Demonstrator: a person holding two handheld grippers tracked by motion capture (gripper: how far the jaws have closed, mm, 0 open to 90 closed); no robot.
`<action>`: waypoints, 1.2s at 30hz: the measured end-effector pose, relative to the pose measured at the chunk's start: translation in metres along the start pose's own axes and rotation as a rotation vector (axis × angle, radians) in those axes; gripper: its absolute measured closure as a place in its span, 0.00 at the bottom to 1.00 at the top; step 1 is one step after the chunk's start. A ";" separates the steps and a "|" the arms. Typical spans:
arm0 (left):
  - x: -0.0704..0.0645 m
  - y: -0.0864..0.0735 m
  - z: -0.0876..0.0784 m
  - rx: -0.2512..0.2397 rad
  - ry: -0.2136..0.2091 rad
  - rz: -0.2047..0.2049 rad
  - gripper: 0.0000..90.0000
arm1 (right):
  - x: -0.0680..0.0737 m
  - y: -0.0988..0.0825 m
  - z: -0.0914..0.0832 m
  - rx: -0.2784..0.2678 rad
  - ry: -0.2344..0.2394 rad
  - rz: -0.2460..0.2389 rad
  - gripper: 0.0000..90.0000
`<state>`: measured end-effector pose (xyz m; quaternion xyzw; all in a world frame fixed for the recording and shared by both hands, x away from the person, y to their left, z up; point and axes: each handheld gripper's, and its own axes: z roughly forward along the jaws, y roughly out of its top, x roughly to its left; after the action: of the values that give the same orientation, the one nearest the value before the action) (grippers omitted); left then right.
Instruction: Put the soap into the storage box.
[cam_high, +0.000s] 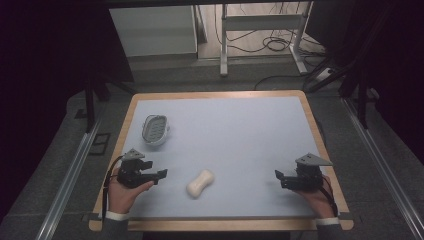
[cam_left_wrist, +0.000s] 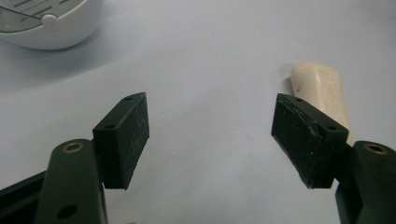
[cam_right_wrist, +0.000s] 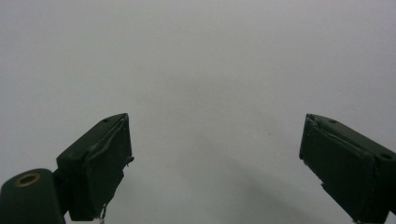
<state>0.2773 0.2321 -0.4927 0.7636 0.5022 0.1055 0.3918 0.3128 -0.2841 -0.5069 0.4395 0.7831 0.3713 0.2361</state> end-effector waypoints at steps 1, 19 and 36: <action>-0.001 0.000 0.000 0.002 -0.006 -0.001 0.31 | 0.000 0.000 -0.001 -0.001 -0.001 0.004 0.10; -0.020 0.014 -0.010 0.040 -0.032 0.053 0.30 | 0.002 0.002 -0.007 -0.012 -0.021 0.007 0.10; -0.042 0.020 0.005 0.088 -0.070 0.112 0.30 | 0.001 0.000 -0.009 -0.010 -0.030 0.007 0.10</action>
<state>0.2742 0.1904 -0.4726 0.8103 0.4488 0.0781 0.3686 0.3062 -0.2867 -0.5016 0.4466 0.7759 0.3697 0.2486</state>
